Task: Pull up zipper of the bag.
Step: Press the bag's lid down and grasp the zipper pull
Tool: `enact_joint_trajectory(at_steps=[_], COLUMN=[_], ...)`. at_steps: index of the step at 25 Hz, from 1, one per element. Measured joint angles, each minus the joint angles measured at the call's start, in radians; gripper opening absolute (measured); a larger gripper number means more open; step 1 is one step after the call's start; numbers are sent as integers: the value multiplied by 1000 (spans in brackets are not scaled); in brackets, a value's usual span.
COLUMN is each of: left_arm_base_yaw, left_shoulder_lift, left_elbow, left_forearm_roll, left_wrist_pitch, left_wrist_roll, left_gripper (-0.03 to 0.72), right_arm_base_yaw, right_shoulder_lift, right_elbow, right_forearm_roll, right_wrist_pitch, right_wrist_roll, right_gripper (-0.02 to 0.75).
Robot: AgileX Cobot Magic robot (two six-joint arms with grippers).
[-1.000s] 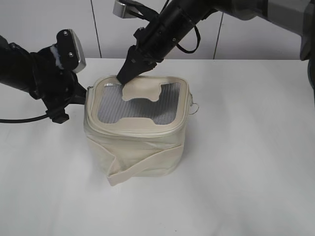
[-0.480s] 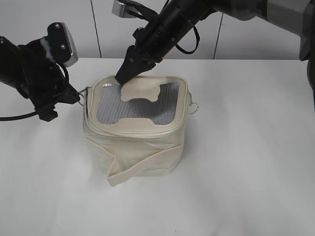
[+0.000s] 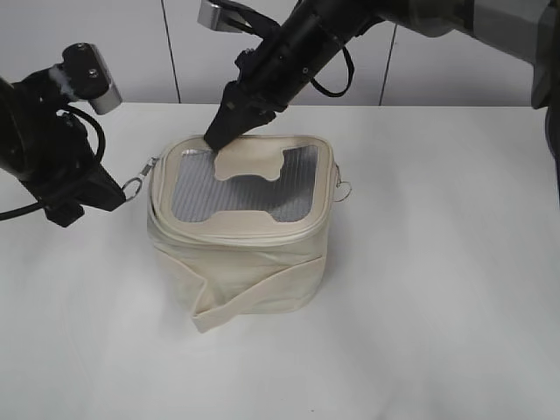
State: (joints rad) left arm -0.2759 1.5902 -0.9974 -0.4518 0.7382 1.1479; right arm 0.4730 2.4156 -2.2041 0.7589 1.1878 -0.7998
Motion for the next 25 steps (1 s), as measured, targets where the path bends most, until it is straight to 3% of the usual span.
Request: enact_joint_trajectory(at_steps=[13, 21, 25], left_arm_base_yaw=[-117, -130, -172], left_shoulder_lift=[-46, -225, -292], left_elbow=[18, 155, 236], left_forearm_roll=[56, 32, 9], left_wrist_pitch=[121, 71, 180], left_wrist_roll=[-180, -200, -200], left_gripper=[-8, -8, -8], right_arm_base_yaw=[2, 12, 6], right_shoulder_lift=[0, 0, 0], right_elbow=[0, 0, 0], right_forearm_roll=[-5, 8, -10], right_wrist_pitch=[1, 26, -11], right_wrist_roll=[57, 73, 96], right_gripper=[41, 41, 40])
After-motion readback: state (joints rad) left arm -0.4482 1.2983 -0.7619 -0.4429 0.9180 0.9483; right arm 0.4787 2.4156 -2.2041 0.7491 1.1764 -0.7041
